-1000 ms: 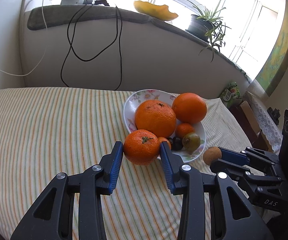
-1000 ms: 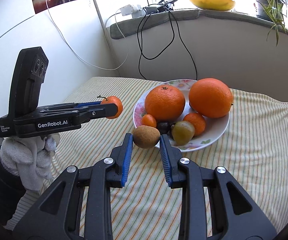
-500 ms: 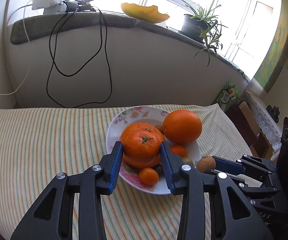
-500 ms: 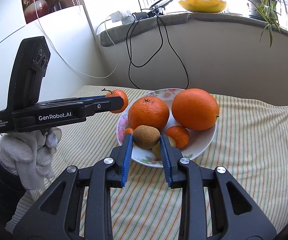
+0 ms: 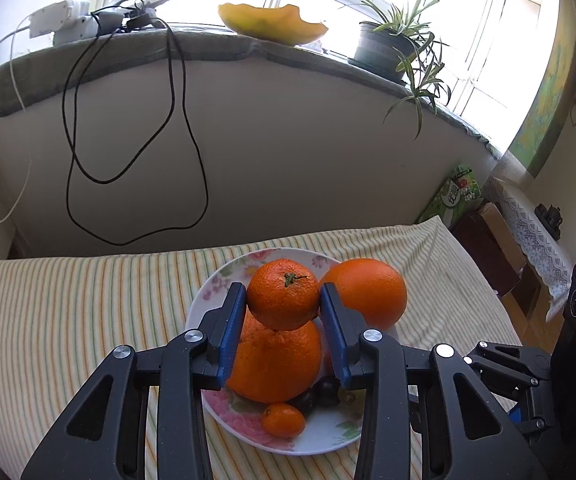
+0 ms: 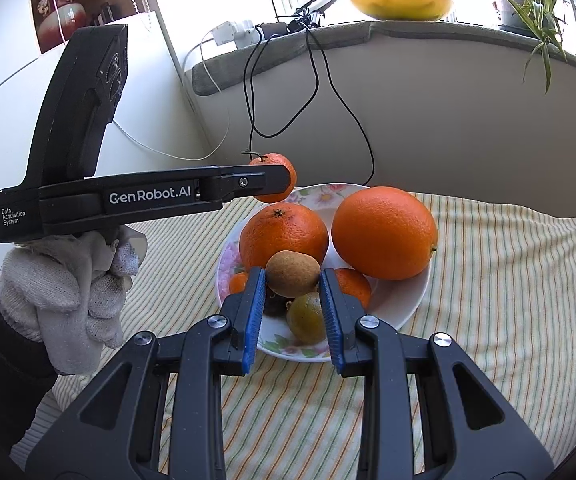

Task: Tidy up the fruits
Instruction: 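Carry the kiwi with the right tool while the left tool carries the tangerine over the plate, then open the right tool releasing the kiwi while the left tool releases the tangerine in the plate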

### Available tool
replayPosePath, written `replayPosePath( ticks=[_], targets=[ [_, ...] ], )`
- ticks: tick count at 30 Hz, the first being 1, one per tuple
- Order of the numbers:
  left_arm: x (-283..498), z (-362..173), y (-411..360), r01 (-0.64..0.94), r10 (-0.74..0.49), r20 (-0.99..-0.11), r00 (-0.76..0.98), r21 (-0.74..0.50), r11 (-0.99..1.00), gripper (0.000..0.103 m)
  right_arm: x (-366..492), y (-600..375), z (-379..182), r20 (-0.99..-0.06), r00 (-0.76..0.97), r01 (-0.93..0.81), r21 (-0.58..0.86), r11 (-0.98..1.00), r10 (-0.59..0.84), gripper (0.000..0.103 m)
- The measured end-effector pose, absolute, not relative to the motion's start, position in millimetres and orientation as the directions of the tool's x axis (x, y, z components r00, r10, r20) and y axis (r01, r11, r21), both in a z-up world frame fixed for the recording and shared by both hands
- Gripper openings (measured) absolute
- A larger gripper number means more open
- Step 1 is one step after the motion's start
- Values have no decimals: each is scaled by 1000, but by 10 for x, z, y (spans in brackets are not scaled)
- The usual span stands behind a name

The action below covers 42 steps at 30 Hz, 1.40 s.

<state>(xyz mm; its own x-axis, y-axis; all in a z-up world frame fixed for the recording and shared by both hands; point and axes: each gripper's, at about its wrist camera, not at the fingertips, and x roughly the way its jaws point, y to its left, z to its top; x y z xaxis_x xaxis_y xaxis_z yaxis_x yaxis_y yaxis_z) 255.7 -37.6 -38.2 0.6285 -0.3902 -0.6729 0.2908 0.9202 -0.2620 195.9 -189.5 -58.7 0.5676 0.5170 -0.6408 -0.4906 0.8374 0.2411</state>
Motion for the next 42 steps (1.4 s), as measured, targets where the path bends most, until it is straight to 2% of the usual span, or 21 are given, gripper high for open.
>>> replayPosePath(
  ticks=[42],
  targets=[
    [2771,-404,-510,305,-396,-683,614,-257,917,37,2075,-1834,-700,-657,561,-477,241,845,504,30]
  ],
)
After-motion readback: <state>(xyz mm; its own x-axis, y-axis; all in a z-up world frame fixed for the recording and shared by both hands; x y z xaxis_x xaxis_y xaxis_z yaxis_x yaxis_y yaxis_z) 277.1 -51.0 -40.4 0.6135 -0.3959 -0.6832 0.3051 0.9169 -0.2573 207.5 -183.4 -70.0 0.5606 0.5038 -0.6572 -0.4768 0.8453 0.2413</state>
